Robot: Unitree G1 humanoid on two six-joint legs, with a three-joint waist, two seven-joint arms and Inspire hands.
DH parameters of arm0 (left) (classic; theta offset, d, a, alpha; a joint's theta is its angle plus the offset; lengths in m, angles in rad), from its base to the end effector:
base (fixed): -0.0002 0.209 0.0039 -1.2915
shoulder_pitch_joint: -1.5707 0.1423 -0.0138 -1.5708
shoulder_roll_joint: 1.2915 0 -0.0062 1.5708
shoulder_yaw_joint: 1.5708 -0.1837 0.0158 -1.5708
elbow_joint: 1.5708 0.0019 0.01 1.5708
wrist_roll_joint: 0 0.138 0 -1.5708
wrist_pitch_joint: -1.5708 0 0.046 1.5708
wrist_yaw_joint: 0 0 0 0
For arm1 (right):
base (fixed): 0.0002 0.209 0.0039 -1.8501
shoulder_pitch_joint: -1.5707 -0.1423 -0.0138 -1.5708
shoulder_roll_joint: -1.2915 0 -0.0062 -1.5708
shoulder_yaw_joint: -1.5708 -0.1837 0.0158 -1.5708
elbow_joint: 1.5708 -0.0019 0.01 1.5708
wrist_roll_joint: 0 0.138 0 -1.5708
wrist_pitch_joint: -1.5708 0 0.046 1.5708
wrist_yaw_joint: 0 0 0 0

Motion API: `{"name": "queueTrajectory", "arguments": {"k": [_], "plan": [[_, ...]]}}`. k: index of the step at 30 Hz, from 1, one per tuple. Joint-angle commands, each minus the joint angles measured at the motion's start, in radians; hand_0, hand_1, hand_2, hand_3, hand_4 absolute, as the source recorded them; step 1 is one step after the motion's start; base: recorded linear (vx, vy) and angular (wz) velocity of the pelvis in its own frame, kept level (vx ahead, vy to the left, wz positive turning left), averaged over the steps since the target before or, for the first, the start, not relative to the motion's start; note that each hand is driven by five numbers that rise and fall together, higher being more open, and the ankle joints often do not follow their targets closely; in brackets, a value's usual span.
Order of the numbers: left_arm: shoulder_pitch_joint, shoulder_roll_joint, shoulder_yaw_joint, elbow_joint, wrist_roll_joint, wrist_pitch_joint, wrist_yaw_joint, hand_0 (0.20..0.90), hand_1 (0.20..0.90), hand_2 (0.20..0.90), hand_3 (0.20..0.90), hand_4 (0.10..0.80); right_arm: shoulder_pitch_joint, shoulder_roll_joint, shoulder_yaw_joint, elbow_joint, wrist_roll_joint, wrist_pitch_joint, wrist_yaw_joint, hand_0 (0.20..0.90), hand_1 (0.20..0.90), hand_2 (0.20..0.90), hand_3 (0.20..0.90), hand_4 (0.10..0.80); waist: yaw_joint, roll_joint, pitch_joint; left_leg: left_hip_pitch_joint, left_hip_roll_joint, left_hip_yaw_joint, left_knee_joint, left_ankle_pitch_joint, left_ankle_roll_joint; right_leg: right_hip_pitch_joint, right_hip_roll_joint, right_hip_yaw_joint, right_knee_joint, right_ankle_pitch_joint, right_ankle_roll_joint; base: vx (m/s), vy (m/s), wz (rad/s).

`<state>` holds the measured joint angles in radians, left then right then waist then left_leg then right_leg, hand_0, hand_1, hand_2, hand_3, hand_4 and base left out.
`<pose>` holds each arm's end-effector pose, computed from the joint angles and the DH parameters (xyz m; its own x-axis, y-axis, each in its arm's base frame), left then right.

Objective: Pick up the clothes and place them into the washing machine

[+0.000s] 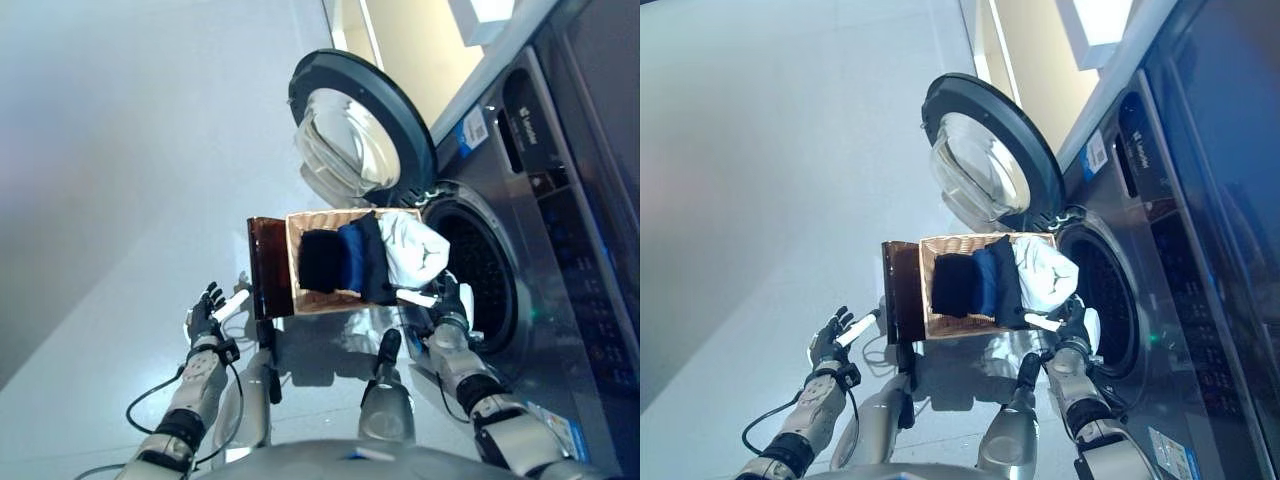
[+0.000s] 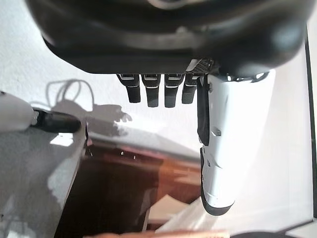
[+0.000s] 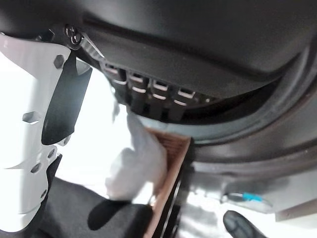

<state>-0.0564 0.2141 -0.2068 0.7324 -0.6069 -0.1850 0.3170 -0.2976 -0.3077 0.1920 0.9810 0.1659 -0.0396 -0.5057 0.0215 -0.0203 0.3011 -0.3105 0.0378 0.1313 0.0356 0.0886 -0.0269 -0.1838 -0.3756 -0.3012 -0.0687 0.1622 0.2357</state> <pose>0.1699 0.1861 -0.0618 0.7665 0.3318 -0.5499 -0.4377 0.8964 -0.0693 0.2129 -0.2184 -0.0482 0.7260 -0.5465 -0.4176 0.3220 0.8066 -0.4957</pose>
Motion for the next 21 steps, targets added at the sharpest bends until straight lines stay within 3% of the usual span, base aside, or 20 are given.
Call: {"name": "queueTrajectory", "arguments": {"k": [1, 13, 21], "plan": [[0.013, 0.056, 0.035, -0.106, -0.019, -0.082, -0.001, 0.900, 0.900, 0.900, 0.900, 0.800, -0.098, -0.081, -0.029, 0.009, -0.010, -0.010, -0.066, 0.900, 0.900, 0.900, 0.900, 0.800, 0.028, 0.004, 0.024, -0.033, 0.027, -0.031, 0.122, -0.082, -0.077, -0.037, -0.064, 0.032, 0.049, 0.121, 0.024, -0.005, 0.003, 0.11], [-0.006, 0.061, 0.011, -0.111, -0.039, -0.086, -0.015, 0.900, 0.900, 0.900, 0.900, 0.800, -0.175, -0.121, -0.026, 0.069, 0.046, -0.019, -0.054, 0.900, 0.900, 0.900, 0.900, 0.800, 0.051, 0.030, 0.042, -0.103, 0.018, -0.045, 0.166, -0.093, -0.070, -0.088, -0.075, 0.037, 0.081, 0.109, 0.021, -0.009, -0.002, 0.03], [0.023, 0.068, 0.011, -0.135, -0.043, -0.079, -0.019, 0.900, 0.900, 0.900, 0.900, 0.800, -0.217, -0.134, -0.043, 0.088, 0.032, -0.007, -0.103, 0.900, 0.900, 0.900, 0.900, 0.800, 0.064, 0.040, 0.047, -0.103, 0.029, -0.050, 0.175, -0.098, -0.071, -0.083, -0.067, 0.033, 0.088, 0.097, 0.018, 0.007, -0.004, 0.05]]}}
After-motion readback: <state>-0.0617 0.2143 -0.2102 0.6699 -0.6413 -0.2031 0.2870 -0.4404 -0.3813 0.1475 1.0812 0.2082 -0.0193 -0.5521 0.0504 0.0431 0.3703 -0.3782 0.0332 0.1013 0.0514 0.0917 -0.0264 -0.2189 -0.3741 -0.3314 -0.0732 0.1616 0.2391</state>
